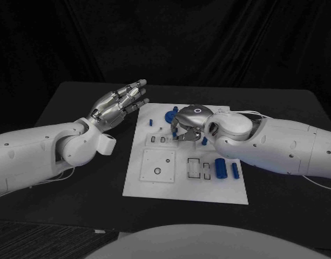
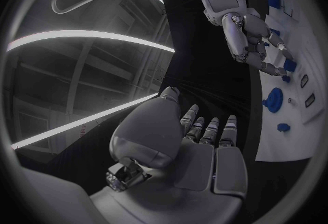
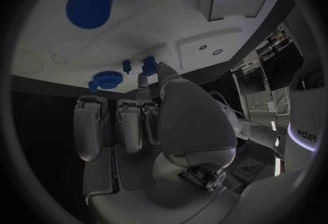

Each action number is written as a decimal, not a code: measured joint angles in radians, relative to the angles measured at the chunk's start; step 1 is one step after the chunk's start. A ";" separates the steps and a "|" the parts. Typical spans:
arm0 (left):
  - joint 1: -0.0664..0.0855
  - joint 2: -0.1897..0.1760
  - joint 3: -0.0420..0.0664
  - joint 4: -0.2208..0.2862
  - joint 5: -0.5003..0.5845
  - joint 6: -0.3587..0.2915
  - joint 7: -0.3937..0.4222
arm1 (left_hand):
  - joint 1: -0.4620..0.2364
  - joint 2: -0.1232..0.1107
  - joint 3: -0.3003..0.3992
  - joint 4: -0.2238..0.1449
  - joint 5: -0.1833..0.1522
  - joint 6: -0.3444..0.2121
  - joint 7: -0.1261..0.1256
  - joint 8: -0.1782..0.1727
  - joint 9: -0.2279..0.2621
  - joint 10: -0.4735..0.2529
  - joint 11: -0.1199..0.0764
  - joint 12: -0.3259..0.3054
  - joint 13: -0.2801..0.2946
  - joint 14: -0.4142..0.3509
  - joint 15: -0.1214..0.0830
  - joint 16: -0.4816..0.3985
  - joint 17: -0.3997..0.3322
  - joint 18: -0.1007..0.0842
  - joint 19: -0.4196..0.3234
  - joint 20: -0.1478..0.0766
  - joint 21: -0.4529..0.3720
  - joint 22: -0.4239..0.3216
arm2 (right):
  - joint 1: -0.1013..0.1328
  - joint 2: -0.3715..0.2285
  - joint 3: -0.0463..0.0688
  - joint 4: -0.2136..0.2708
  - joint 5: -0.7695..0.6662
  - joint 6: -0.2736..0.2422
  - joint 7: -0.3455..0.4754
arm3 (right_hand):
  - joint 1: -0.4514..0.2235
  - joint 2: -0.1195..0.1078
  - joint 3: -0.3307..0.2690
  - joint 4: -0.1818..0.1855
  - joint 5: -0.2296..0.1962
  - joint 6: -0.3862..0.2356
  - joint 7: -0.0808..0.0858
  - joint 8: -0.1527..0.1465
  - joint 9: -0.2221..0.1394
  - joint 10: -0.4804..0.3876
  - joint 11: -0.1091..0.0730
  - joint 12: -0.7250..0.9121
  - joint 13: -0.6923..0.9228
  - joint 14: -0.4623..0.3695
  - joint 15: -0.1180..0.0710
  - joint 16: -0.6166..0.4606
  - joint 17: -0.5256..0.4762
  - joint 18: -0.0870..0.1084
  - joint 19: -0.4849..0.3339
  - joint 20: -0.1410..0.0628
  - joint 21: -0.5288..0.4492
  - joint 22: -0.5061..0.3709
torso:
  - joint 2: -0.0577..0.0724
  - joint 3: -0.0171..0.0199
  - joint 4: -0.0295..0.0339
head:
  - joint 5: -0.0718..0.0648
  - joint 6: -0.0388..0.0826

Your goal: Assemble the parts on the task board

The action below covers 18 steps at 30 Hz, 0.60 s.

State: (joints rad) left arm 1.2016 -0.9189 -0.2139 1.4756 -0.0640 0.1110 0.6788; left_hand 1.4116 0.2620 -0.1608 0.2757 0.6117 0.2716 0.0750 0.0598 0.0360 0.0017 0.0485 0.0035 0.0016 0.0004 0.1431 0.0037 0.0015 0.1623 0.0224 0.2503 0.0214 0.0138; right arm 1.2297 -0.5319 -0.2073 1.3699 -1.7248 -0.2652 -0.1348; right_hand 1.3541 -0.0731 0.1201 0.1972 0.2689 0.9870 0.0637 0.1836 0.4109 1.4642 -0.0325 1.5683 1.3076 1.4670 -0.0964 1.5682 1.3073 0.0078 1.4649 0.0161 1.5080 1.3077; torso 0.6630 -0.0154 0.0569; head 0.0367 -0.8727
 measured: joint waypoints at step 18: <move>0.000 0.002 0.000 -0.001 0.000 0.000 0.000 | 0.003 -0.003 0.000 0.000 0.000 0.006 0.006 0.000 0.000 0.000 0.007 0.000 0.000 0.000 0.000 0.000 0.000 0.000 0.000 0.000 0.000 0.000 | -0.005 0.001 -0.001 -0.005 0.000 0.031 -0.005 | -0.014 -0.007 -0.008 -0.008 -0.041 -0.030 0.005 -0.026 -0.005 0.000 0.000 0.000 0.000 -0.001 0.006 0.000 0.000 0.000 0.004 0.003 -0.004 0.000 | 0.000 -0.0005 -0.0001 | 0.001 0.000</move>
State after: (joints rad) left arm 1.2015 -0.9168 -0.2139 1.4748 -0.0641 0.1113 0.6788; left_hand 1.4144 0.2592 -0.1608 0.2757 0.6117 0.2772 0.0806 0.0598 0.0360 0.0016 0.0557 0.0035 0.0019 0.0004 0.1431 0.0037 0.0015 0.1622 0.0224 0.2503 0.0214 0.0139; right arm 1.2252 -0.5312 -0.2078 1.3647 -1.7248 -0.2339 -0.1396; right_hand 1.3405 -0.0802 0.1119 0.1889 0.2275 0.9572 0.0683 0.1575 0.4063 1.4643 -0.0325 1.5683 1.3076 1.4662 -0.0900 1.5682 1.3073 0.0078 1.4684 0.0196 1.5044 1.3076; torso 0.6630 -0.0159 0.0569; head 0.0382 -0.8727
